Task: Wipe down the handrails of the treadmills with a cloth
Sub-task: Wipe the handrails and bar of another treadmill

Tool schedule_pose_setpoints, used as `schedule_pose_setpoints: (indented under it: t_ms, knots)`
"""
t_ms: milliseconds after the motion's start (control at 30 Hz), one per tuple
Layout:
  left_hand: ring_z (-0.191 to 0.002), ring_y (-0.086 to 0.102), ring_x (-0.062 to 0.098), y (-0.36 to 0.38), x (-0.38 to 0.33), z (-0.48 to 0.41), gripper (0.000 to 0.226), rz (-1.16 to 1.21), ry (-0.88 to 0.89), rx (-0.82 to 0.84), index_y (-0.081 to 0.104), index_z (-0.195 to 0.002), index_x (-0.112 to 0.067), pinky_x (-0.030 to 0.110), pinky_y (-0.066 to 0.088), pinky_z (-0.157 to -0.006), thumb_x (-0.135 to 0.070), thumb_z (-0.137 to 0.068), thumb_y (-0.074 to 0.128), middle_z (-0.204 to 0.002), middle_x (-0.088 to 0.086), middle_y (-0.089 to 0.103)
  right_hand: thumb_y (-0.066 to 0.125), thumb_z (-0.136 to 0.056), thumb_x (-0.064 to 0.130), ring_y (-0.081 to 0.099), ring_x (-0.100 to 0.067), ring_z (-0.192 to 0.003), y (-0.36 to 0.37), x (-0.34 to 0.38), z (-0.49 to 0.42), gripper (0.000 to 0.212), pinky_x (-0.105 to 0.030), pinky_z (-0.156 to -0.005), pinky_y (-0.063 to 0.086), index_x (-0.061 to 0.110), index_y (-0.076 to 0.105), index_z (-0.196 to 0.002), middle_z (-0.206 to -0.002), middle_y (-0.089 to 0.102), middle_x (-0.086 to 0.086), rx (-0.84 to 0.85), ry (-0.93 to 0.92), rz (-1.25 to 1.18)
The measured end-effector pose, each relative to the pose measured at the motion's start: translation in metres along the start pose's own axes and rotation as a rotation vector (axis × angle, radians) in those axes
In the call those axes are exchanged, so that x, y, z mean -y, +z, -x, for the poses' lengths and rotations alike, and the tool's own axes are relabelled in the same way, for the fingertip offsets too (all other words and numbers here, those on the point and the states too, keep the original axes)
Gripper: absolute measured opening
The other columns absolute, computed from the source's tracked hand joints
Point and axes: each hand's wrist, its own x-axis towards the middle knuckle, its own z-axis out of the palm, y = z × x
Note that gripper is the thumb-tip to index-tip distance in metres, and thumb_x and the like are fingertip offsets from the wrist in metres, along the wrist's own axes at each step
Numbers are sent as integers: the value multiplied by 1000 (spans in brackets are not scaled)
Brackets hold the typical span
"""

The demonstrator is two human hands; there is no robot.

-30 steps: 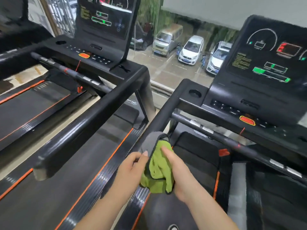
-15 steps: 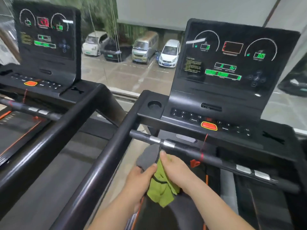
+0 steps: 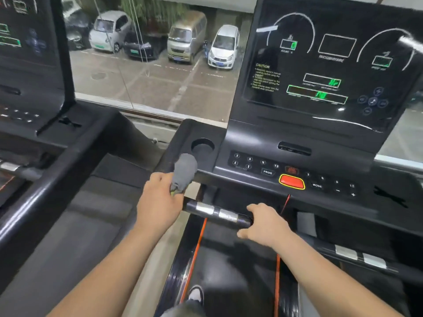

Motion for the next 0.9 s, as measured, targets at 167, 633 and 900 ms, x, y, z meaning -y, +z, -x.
schedule_pose_setpoints:
  t_ms: [167,633,900]
  knots:
    - [-94,43,30,66,9,-1,35,-369,133,74,65,-105,-14,33,45,-50,-29,-74,73,-103,8,53,73,-77,57,60,-19,-115,6,-23,-7,54,-32,-82,47,30,62,-123,-123,62,8,-45,94,151]
    - [-72,51,29,104,-58,36,20,-154,526,137,62,-90,-18,42,45,-52,-15,-71,68,-85,5,51,80,-60,61,67,-15,-85,-10,-21,-32,47,-28,-72,54,30,69,-92,-87,68,14,18,87,260]
    - [-82,50,36,71,-16,2,17,-256,-41,57,61,-90,-13,41,47,-61,-20,-77,70,-91,12,54,81,-66,55,66,-16,-96,-12,-24,-25,49,-29,-79,52,32,66,-107,-98,68,13,19,39,194]
